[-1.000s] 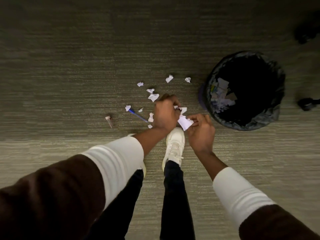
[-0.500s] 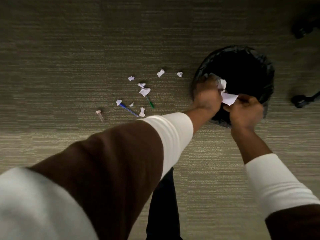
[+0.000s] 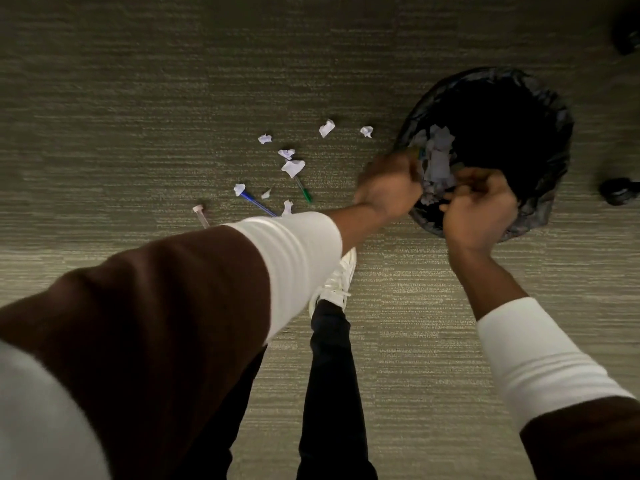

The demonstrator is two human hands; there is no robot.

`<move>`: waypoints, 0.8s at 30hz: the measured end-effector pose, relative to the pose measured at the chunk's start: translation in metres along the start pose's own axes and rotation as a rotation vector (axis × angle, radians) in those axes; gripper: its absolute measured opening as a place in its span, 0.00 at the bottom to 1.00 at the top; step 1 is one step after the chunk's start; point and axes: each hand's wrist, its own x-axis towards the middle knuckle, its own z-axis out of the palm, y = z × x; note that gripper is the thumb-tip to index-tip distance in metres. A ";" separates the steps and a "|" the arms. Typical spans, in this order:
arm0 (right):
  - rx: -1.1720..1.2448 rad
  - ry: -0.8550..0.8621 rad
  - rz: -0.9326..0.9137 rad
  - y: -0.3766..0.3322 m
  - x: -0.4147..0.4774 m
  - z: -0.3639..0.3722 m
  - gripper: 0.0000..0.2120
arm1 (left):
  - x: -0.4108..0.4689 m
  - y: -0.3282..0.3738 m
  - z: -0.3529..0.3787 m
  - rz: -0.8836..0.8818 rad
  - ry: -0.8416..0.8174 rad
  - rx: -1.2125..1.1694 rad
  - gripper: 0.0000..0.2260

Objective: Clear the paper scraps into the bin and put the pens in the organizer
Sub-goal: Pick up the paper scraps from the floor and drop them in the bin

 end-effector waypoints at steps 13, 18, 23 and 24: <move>-0.388 -0.524 -0.402 0.007 -0.021 0.195 0.21 | 0.057 -0.249 -0.050 -0.233 0.159 0.518 0.26; -0.659 -0.507 -0.303 0.053 0.019 0.269 0.37 | 0.103 -0.302 -0.033 -0.120 0.180 0.505 0.36; -0.600 -0.438 -0.260 0.074 0.053 0.315 0.42 | 0.141 -0.319 -0.010 -0.013 0.096 0.589 0.37; -0.561 -0.440 -0.261 0.074 0.060 0.323 0.42 | 0.145 -0.320 -0.007 0.004 0.096 0.597 0.36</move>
